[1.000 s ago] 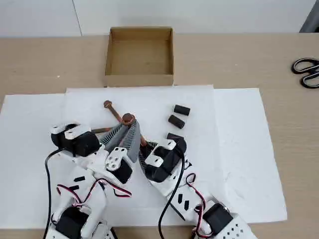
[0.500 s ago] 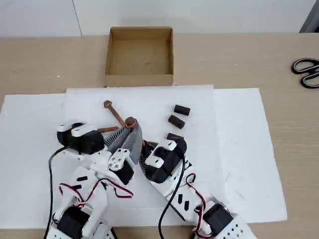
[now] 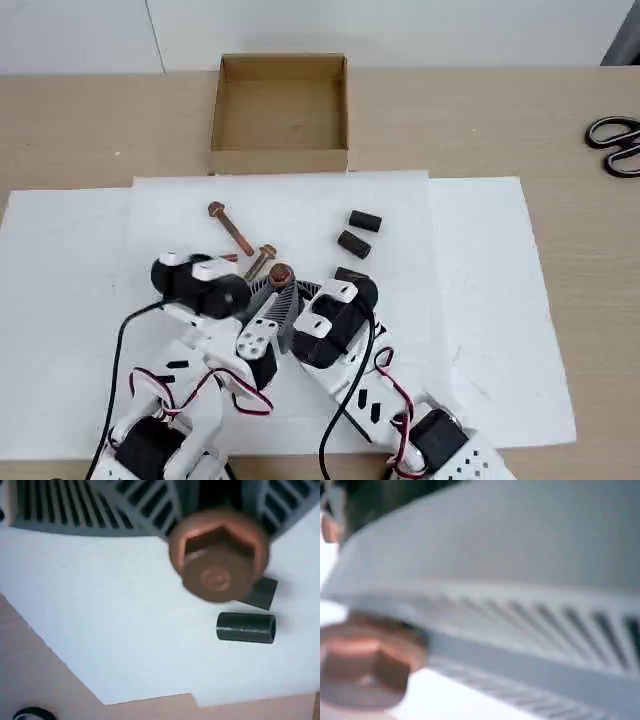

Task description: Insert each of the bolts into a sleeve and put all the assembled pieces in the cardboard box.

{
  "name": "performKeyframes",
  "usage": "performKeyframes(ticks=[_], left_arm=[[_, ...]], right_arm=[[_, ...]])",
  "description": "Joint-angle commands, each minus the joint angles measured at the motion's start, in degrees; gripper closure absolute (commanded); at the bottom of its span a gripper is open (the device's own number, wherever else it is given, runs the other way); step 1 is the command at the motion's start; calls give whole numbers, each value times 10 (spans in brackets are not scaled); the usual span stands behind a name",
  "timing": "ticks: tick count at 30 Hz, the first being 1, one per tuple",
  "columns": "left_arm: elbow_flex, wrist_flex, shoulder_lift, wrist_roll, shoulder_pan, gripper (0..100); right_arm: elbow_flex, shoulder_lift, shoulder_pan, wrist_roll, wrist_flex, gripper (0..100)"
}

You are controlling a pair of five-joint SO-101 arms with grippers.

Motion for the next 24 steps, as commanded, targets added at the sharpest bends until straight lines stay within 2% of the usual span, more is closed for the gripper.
performKeyframes(ticks=[1, 11, 17, 24], left_arm=[[0, 22, -4, -32, 29, 995], [-2, 18, -4, -48, 27, 992], [-3, 18, -4, -47, 27, 890], [-27, 18, -4, -48, 18, 874]], right_arm=[[-24, -11, -4, 7, -17, 996], [-24, -11, -4, 7, -15, 996], [-24, -11, -4, 7, -14, 996], [-22, -11, -4, 7, -14, 996]])
